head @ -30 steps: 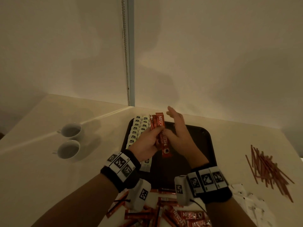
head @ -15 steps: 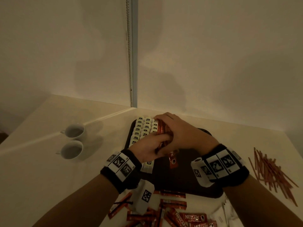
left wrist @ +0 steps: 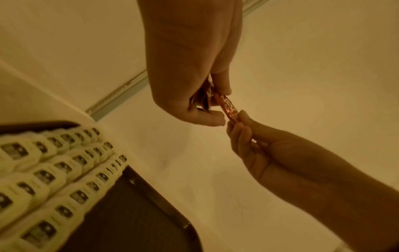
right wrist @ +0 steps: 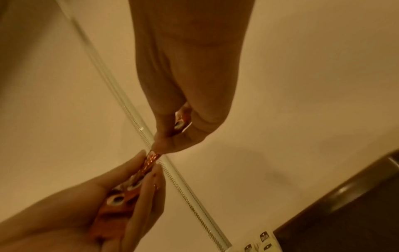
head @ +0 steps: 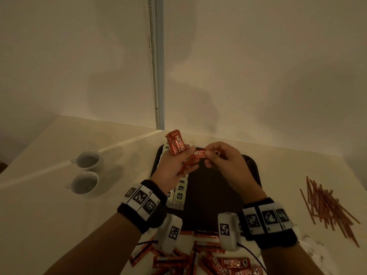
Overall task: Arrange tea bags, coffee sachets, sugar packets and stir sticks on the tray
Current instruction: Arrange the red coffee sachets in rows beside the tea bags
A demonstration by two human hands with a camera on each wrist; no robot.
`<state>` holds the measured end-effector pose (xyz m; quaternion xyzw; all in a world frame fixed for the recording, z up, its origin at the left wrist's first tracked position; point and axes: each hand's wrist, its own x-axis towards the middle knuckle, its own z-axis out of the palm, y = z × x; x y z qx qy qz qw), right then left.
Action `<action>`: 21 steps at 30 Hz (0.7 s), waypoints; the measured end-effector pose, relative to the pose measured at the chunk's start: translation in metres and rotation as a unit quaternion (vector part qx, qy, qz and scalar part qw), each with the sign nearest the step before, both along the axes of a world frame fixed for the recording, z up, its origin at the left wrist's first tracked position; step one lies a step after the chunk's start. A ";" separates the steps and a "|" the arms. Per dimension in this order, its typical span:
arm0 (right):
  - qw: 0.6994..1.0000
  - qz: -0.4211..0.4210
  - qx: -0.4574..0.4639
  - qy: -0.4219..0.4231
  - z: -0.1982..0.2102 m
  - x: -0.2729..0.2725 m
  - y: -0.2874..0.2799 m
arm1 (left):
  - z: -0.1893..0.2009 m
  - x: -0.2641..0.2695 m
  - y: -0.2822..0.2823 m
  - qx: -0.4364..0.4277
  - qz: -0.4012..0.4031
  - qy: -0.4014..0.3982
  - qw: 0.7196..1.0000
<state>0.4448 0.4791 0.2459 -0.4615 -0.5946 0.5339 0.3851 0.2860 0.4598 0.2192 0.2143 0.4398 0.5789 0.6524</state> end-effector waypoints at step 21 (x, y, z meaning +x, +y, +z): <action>0.992 -0.009 -0.109 0.059 -0.047 0.008 0.007 | -0.017 -0.032 -0.011 -0.035 0.014 0.216 0.976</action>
